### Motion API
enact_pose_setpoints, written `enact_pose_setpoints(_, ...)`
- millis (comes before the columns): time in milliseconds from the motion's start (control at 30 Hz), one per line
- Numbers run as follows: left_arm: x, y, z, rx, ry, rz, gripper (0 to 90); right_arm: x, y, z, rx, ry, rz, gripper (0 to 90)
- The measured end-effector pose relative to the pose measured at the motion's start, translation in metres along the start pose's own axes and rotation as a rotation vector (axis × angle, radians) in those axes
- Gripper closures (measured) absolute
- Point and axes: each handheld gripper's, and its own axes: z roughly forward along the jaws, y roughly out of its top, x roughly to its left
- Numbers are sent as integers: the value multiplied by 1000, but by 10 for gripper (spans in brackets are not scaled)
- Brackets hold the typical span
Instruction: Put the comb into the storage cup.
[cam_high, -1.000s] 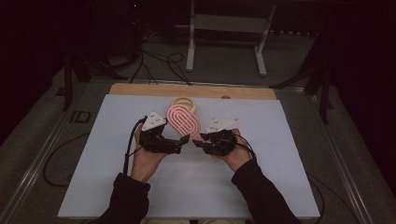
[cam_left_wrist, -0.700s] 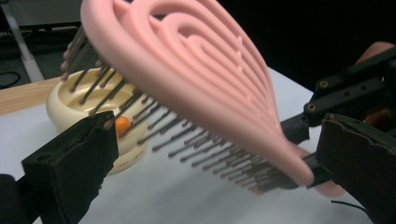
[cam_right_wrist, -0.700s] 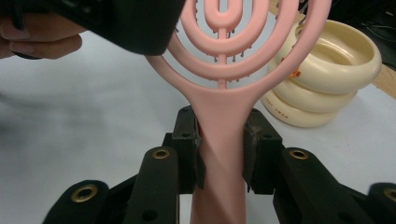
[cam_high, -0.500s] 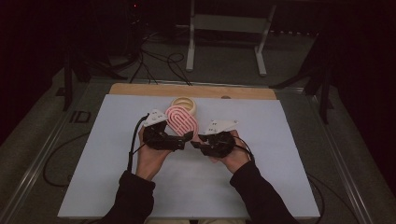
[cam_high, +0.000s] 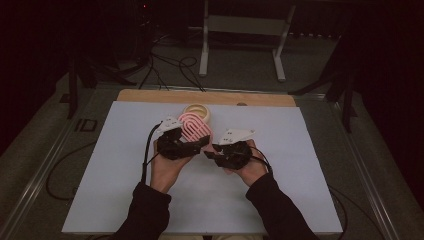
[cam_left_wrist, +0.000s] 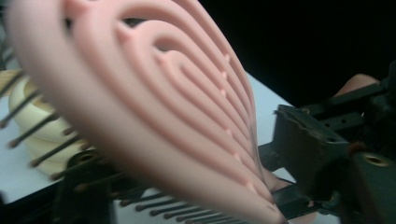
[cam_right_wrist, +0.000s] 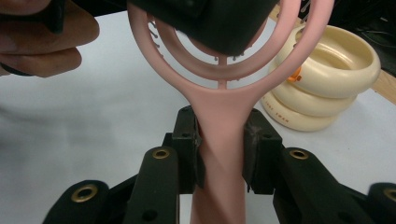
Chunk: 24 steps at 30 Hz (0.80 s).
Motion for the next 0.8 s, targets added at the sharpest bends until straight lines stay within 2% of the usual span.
enact_pose_setpoints(200,1,0,-1,-15,-4,-10,472,1,-1,-1,-5,-9,-9,699)
enact_pose_setpoints(400,0,0,0,-10,-39,-12,545,2,0,0,-5,-10,-15,699)
enact_pose_setpoints(800,-1,3,-1,-27,-87,-50,620,2,0,2,-3,-17,-26,697)
